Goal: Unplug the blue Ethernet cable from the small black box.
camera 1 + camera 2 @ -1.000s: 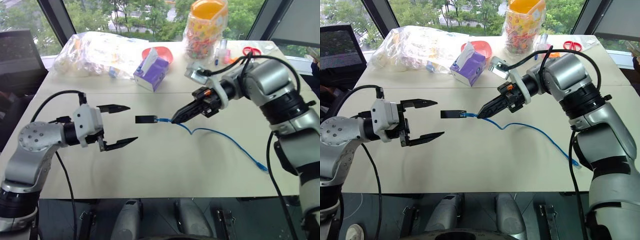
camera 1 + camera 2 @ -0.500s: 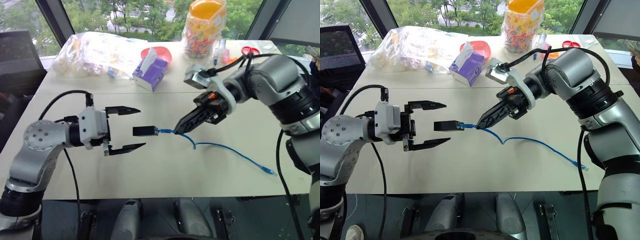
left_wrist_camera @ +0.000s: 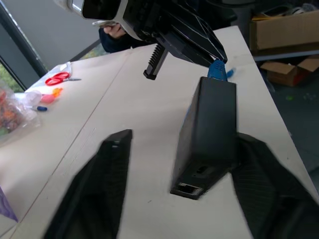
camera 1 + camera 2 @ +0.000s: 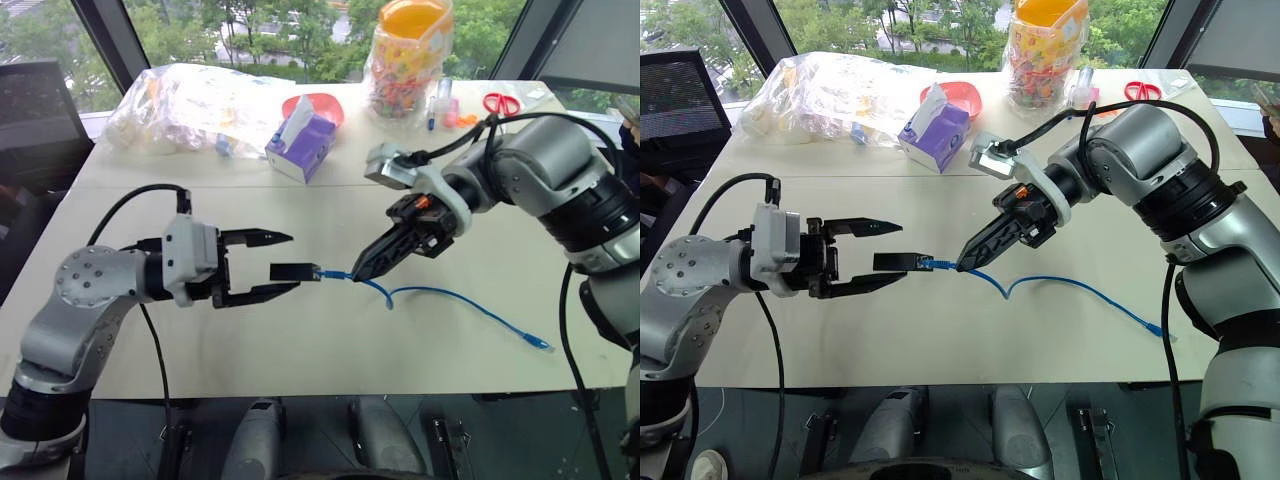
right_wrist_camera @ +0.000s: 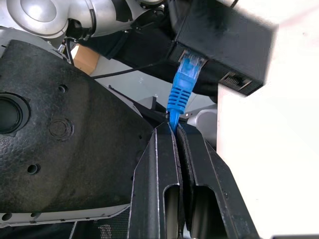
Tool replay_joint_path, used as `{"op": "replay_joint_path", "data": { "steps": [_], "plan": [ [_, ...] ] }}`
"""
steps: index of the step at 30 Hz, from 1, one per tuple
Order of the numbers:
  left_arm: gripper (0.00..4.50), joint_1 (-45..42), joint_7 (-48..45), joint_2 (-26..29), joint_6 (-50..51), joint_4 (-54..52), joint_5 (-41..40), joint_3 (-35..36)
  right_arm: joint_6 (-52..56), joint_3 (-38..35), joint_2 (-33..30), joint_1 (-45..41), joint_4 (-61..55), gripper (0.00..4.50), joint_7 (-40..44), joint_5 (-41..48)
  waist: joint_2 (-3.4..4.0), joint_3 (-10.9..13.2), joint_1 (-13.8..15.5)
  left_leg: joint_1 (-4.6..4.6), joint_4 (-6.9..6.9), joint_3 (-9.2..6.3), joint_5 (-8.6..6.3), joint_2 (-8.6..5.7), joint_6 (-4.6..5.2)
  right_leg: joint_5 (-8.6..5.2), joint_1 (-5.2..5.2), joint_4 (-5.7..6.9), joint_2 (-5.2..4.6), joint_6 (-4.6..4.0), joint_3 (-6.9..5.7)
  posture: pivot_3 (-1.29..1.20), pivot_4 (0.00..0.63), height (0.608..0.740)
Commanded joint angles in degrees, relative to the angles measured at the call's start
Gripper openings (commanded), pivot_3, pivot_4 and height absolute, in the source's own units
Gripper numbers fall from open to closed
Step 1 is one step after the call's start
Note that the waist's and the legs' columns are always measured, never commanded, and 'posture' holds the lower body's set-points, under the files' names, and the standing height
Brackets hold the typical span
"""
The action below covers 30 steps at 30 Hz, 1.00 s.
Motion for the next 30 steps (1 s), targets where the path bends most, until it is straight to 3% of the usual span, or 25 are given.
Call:
{"op": "replay_joint_path", "data": {
  "steps": [1, 2, 14, 17, 21, 24, 30],
  "plan": [
    [0.85, 0.4, 0.6, -0.4, 0.2, -2.0, -0.9, -0.4, 0.1, -1.0, -0.5, -2.2, -0.9, 0.00, 0.5, 2.1, 0.00, 0.0, 0.0, 0.00, 0.00, 0.00, 0.00, 0.00, 0.00, 0.00, 0.00, 0.00, 0.00, 0.00, 0.00, 0.00, 0.150, 0.740],
    [0.47, 0.5, 0.7, -0.6, 0.2, -2.2, -0.9, -0.6, 0.1, -1.0, -0.5, -2.2, -1.0, 0.00, 0.5, 2.3, -0.01, 0.0, 0.0, 0.00, 0.00, 0.01, 0.00, 0.00, 0.00, 0.00, 0.00, 0.00, -0.01, 0.00, 0.00, 0.00, 0.150, 0.740],
    [0.47, 1.0, 1.3, -0.4, 1.3, -3.3, -0.9, -0.9, -1.8, -2.0, 0.1, -1.5, 0.1, 0.00, 0.5, 0.5, -0.02, 0.0, 0.0, 0.00, 0.01, 0.00, 0.00, 0.00, 0.00, 0.00, 0.00, 0.00, 0.00, -0.01, 0.00, 0.00, 0.150, 0.740],
    [0.47, 1.2, 1.2, -0.1, 1.4, -3.5, -1.1, -0.7, -3.3, -2.3, 0.3, -1.0, 0.7, 0.83, 0.5, -0.6, -0.02, 0.0, -0.1, 0.00, 0.01, 0.00, 0.00, 0.00, 0.00, 0.00, 0.00, 0.00, 0.00, 0.00, 0.00, 0.00, 0.150, 0.740],
    [0.47, 1.9, 1.0, 0.7, 2.7, -3.7, -2.3, 0.5, -7.2, -2.0, 0.8, -0.5, 2.9, 2.68, 0.5, -5.4, -0.02, 0.0, 0.0, 0.00, 0.01, 0.00, 0.00, 0.00, 0.00, 0.00, 0.00, 0.00, 0.00, 0.00, 0.00, 0.00, 0.150, 0.740],
    [0.47, 2.3, 0.9, 2.6, 6.6, -3.4, -5.4, 2.3, -14.2, -4.4, 2.6, 0.4, 8.3, 2.68, 0.1, -12.2, -0.02, 0.0, 0.0, 0.00, 0.03, 0.00, 0.00, 0.00, 0.00, 0.00, 0.01, 0.00, 0.00, 0.00, 0.00, 0.00, 0.150, 0.740],
    [0.47, 2.2, 0.3, 8.5, 19.6, 0.1, -15.8, 7.1, -30.1, -18.8, 8.8, 3.4, 12.9, 2.68, -8.8, -19.9, -0.02, 0.1, -0.1, 0.01, 0.05, -0.01, 0.00, 0.02, 0.00, 0.00, -0.01, 0.04, 0.04, 0.01, -0.01, 0.00, 0.150, 0.740]
  ]
}}
